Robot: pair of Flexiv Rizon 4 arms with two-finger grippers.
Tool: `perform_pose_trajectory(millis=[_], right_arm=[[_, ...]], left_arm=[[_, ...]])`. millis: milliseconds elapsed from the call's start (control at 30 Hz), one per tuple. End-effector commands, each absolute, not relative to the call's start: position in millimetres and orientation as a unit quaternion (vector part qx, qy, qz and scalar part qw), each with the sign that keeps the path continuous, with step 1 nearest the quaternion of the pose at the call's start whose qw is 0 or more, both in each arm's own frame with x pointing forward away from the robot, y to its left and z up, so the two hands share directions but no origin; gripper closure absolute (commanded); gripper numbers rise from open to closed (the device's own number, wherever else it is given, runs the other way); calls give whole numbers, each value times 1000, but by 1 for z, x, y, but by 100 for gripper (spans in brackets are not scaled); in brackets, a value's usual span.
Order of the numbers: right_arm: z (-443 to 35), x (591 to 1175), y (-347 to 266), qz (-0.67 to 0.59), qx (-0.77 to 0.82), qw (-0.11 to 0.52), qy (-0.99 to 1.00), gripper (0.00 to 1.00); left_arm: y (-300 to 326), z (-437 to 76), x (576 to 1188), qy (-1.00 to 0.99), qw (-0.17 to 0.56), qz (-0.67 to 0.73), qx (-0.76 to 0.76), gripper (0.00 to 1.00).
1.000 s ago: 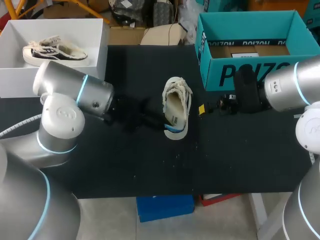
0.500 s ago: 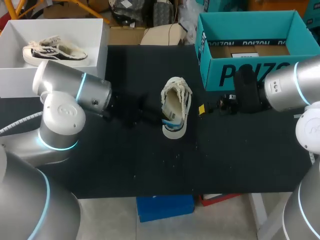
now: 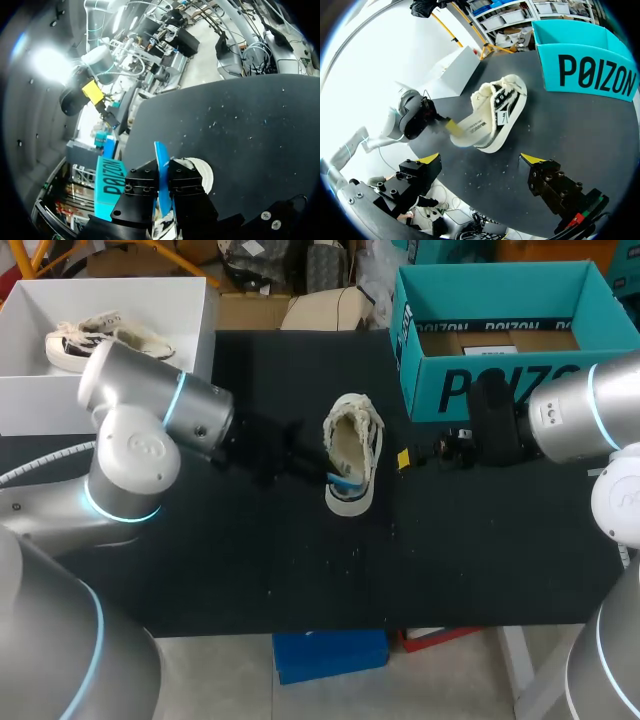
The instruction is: Take the shoe out of the shoebox, open the shoe tongue, remove and reinsert the insole, then place the shoe into the shoebox
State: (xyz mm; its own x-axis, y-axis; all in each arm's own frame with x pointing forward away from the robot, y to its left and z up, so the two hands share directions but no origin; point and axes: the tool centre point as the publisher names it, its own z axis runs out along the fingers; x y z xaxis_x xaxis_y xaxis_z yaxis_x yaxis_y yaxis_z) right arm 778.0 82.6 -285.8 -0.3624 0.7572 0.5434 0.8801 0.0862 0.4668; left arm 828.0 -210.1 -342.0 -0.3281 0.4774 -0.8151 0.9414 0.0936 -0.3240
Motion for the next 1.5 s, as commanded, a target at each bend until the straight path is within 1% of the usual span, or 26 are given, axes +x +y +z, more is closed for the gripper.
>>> perform_pose_trajectory(millis=[33,700,1000,1167,1200,1233,1267,1333,1367,1400,1500], right_arm=[[-286,778,83,-379,-560,80,-733,0],[-286,778,83,-379,-560,80,-733,0],[-286,778,83,-379,-560,80,-733,0],[-286,778,83,-379,-560,80,-733,0],[-286,778,83,-379,-560,80,-733,0],[-286,778,83,-379,-560,80,-733,0],[-286,778,83,-379,-560,80,-733,0],[-286,778,83,-379,-560,80,-733,0],[-286,778,83,-379,-560,80,-733,0],[-286,778,83,-379,-560,80,-733,0],[-286,778,83,-379,-560,80,-733,0]], left_arm=[[-213,-344,835,696,259,-419,522,100],[-216,-360,850,708,249,-382,539,100],[-220,-349,838,688,251,-393,556,100],[-225,-345,827,665,236,-411,577,100],[-226,-345,824,662,234,-413,580,73],[-227,-345,823,657,232,-414,585,56],[-228,-344,822,654,229,-414,590,50],[-226,-344,821,654,223,-403,600,22],[-225,-343,821,654,220,-393,608,9],[-224,-342,822,655,217,-382,615,0],[-217,-339,825,660,216,-359,624,0]])
